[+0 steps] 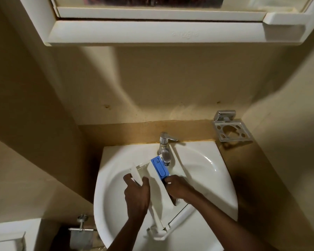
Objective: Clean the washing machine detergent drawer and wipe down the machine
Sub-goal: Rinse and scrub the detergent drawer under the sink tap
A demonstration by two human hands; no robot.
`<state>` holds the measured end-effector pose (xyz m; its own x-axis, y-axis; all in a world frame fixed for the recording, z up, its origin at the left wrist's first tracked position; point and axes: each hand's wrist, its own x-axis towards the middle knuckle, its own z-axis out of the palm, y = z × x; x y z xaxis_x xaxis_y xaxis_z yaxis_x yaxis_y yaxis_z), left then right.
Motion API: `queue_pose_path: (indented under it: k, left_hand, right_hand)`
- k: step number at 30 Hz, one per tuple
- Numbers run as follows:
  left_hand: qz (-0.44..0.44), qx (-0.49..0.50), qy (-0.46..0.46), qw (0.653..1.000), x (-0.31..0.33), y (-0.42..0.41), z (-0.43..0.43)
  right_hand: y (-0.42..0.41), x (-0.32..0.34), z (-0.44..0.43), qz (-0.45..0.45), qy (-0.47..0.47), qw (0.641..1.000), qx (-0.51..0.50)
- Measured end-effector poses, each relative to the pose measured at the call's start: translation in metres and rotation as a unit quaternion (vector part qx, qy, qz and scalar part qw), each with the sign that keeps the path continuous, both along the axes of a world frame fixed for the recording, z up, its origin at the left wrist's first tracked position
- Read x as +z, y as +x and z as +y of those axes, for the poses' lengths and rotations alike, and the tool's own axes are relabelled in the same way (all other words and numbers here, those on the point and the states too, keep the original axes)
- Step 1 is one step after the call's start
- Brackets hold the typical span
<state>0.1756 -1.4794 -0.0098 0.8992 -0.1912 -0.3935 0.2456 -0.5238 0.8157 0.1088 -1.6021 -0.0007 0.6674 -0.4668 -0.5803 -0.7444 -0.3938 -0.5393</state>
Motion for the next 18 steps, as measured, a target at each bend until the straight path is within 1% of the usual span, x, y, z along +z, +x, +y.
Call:
queue_pose_path:
  k: [2, 4, 6, 10, 12, 15, 16, 18]
  left_hand:
    - [0.003, 0.033, 0.022, 0.999, 0.004, -0.011, -0.006]
    - [0.026, 0.049, 0.029, 0.998, 0.008, -0.019, -0.012]
    - [0.037, 0.051, 0.028, 0.998, 0.006, -0.022, -0.015]
    - [0.026, 0.05, 0.029, 0.998, 0.002, -0.018, -0.014]
    - [0.023, 0.048, 0.028, 0.998, 0.001, -0.019, -0.014]
    - [0.025, 0.048, 0.02, 0.998, 0.001, -0.02, -0.014]
    - [0.025, 0.049, 0.018, 0.998, 0.0, -0.019, -0.013]
    - [0.02, 0.047, 0.015, 0.999, -0.002, -0.018, -0.013]
  right_hand:
    - [-0.004, 0.004, -0.008, 0.007, 0.007, 1.0, 0.01]
    - [-0.009, 0.006, -0.014, 0.0, -0.006, 1.0, 0.022]
    - [-0.013, 0.006, -0.016, -0.005, -0.027, 0.999, 0.037]
    - [-0.016, 0.009, -0.011, -0.004, -0.045, 0.997, 0.055]
    - [-0.017, 0.008, -0.007, -0.022, -0.069, 0.996, 0.055]
    - [-0.023, 0.005, 0.004, -0.069, -0.094, 0.993, 0.016]
    - [-0.025, 0.004, 0.006, -0.066, -0.088, 0.994, 0.019]
    - [-0.029, 0.004, 0.001, -0.004, -0.064, 0.996, 0.058]
